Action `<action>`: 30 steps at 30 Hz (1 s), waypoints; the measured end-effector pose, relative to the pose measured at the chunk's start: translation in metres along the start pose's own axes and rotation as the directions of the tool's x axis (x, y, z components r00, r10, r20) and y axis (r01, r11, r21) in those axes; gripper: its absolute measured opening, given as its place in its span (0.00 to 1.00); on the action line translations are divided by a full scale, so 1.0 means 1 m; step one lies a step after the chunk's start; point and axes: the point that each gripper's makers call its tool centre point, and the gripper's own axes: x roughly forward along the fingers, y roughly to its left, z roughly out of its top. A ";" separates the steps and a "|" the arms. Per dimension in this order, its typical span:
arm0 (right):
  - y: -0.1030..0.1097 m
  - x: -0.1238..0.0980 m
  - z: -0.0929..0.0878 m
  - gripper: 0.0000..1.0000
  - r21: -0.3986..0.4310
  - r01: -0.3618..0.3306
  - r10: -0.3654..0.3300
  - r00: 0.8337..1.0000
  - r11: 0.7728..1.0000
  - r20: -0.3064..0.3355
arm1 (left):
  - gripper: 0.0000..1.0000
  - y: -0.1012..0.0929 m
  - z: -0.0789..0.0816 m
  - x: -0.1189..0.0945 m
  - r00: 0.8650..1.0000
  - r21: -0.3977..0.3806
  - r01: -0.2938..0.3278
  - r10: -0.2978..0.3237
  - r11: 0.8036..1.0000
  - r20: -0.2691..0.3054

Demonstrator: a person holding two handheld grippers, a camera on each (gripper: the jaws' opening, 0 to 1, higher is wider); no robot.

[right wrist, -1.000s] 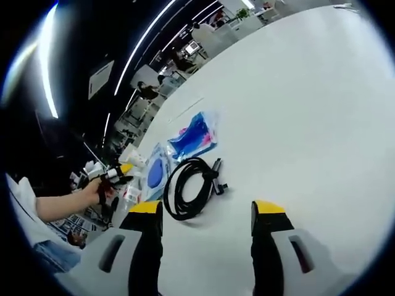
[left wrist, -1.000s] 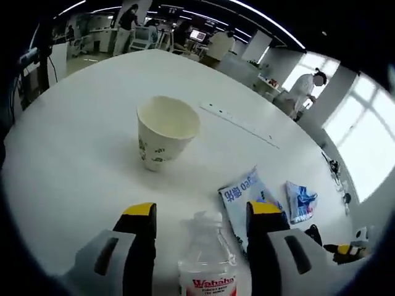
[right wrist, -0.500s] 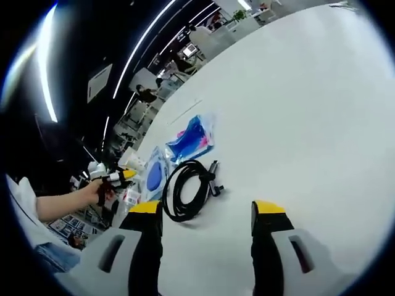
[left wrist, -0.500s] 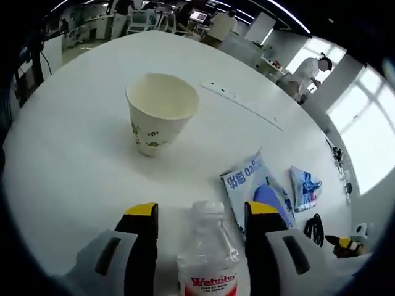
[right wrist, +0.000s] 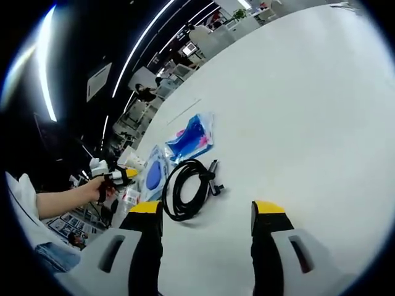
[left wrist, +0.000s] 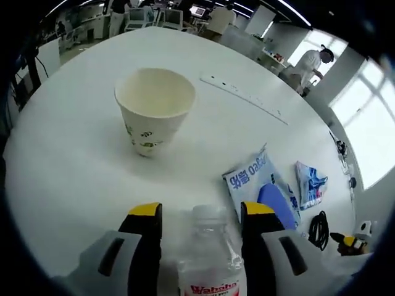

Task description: Arrange the tabletop items into an orderly group along one side of the table until the central work area is clear of visible clutter.

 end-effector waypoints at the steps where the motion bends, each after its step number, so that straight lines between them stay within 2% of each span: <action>1: 0.000 0.001 -0.001 0.57 -0.001 0.000 0.000 1.000 1.000 -0.003 | 0.48 0.002 0.003 0.001 1.000 0.027 -0.015 0.015 1.000 0.015; 4: 0.001 0.002 -0.002 0.57 -0.004 -0.001 0.001 1.000 1.000 -0.009 | 0.44 0.004 0.001 0.001 1.000 0.027 -0.026 0.026 0.999 0.004; 7: 0.002 0.004 -0.002 0.57 -0.009 -0.003 0.003 1.000 1.000 -0.016 | 0.41 0.007 0.000 0.003 0.999 0.099 -0.043 0.043 0.994 -0.006; 11: 0.002 0.006 -0.003 0.57 -0.011 -0.005 0.005 1.000 1.000 -0.022 | 0.39 0.006 -0.001 0.003 0.999 0.096 -0.052 0.053 0.994 -0.006; 13: 0.003 0.006 -0.005 0.57 -0.013 -0.007 0.007 1.000 1.000 -0.028 | 0.33 0.006 -0.003 0.003 0.998 0.101 -0.062 0.064 0.993 -0.016; 14: 0.003 0.006 -0.006 0.56 -0.015 -0.008 0.007 0.999 1.000 -0.032 | 0.26 0.005 -0.004 0.003 0.998 0.098 -0.055 0.057 0.994 -0.021; 15: 0.003 0.006 -0.006 0.56 -0.016 -0.008 0.007 0.999 1.000 -0.033 | 0.23 -0.002 -0.005 0.004 1.000 0.086 -0.016 0.018 0.996 -0.024; 16: 0.002 0.006 -0.006 0.56 -0.018 -0.007 0.007 0.999 1.000 -0.035 | 0.23 0.001 -0.004 0.004 0.999 0.096 -0.039 0.042 0.995 -0.022; 20: -0.001 0.003 -0.002 0.56 -0.007 -0.001 0.001 1.000 1.000 -0.015 | 0.22 -0.001 -0.001 0.000 0.998 0.094 -0.053 0.054 0.994 -0.015; 23: -0.002 0.001 0.000 0.56 0.002 0.001 -0.001 1.000 1.000 0.000 | 0.22 0.000 -0.006 -0.003 0.998 0.113 -0.059 0.062 0.992 -0.023; 30: -0.002 0.001 -0.005 0.56 -0.011 -0.010 0.010 1.000 1.000 -0.013 | 0.21 0.005 -0.011 -0.027 0.998 0.098 -0.061 0.057 0.993 0.040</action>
